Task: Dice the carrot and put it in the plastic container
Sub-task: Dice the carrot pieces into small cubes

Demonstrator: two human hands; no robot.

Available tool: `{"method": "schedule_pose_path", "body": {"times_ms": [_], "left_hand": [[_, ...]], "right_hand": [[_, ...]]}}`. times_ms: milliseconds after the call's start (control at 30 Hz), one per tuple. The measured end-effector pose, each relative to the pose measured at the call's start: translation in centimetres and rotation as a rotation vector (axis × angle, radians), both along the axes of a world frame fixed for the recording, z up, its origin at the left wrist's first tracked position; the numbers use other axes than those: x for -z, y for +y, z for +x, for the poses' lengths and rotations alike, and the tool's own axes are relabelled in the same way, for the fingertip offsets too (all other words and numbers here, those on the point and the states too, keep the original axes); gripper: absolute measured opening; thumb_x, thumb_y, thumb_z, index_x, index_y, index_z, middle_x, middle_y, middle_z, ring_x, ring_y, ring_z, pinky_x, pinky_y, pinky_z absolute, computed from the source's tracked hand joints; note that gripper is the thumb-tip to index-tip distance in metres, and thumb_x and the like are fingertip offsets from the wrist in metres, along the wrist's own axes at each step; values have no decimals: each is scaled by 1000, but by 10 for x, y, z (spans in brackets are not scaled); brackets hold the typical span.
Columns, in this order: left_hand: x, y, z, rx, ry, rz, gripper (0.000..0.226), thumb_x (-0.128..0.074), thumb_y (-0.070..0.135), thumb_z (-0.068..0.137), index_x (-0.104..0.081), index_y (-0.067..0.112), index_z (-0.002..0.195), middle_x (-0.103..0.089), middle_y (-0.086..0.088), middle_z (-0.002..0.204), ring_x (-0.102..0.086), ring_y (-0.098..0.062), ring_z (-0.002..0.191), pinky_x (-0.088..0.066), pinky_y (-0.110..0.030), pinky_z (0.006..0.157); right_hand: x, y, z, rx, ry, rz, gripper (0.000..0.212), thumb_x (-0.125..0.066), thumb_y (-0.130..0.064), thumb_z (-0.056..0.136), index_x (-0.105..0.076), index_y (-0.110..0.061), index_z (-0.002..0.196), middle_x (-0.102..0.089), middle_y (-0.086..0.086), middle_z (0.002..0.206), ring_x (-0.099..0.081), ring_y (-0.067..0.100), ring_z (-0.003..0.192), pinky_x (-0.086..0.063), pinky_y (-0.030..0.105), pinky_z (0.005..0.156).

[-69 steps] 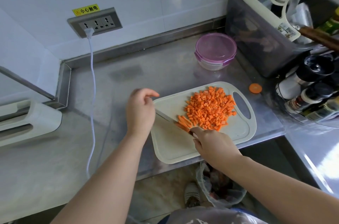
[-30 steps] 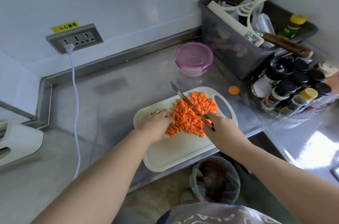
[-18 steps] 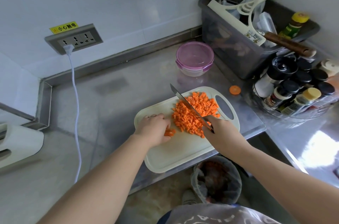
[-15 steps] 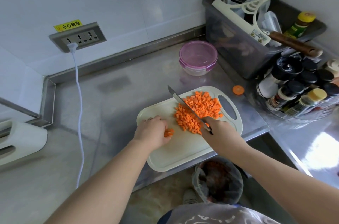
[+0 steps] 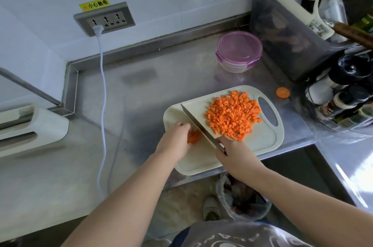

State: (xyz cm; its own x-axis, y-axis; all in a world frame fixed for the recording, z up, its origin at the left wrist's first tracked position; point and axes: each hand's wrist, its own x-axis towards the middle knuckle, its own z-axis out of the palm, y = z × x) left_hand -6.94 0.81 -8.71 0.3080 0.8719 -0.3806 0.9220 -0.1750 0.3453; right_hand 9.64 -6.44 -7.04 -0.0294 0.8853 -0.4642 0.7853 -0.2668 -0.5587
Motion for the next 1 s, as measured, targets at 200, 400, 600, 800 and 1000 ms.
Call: {"method": "schedule_pose_path", "body": {"times_ms": [200, 400, 600, 800, 1000], "left_hand": [[1, -1, -1, -33, -30, 17, 32, -67, 23, 85, -55, 17, 114, -52, -1, 120, -60, -25, 102, -51, -41, 86], [-4, -18, -7, 140, 29, 215, 20, -61, 27, 90, -59, 21, 109, -46, 5, 112, -58, -21, 84, -44, -30, 72], [-1, -26, -8, 92, 5, 262, 21, -61, 29, 91, -67, 19, 108, -52, 1, 107, -58, -22, 87, -34, -27, 81], [-1, -29, -3, 72, 51, 240, 24, -56, 38, 93, -64, 24, 111, -50, 7, 110, -49, -16, 81, -36, -25, 82], [3, -31, 1, 25, 74, 277, 28, -56, 45, 91, -66, 26, 108, -50, 8, 106, -54, -15, 82, -38, -27, 83]], "right_hand": [[4, -4, -5, 4, 40, 5, 35, -42, -25, 99, -48, -21, 133, -63, 5, 87, -56, 19, 65, -45, 31, 59], [-1, -3, 2, 52, 57, 26, 32, -42, -26, 100, -50, -14, 129, -58, 1, 77, -55, 17, 64, -44, 33, 59], [-5, -2, 13, 88, 31, 24, 33, -42, -27, 101, -50, -14, 130, -57, -1, 75, -54, 15, 62, -40, 29, 55], [-5, -2, 16, 77, 28, 3, 33, -41, -27, 101, -50, -13, 130, -56, -3, 73, -53, 12, 58, -39, 25, 51], [-7, -4, 17, 71, 30, 6, 33, -42, -27, 100, -51, -13, 129, -60, 3, 78, -56, 17, 61, -46, 33, 61]]}}
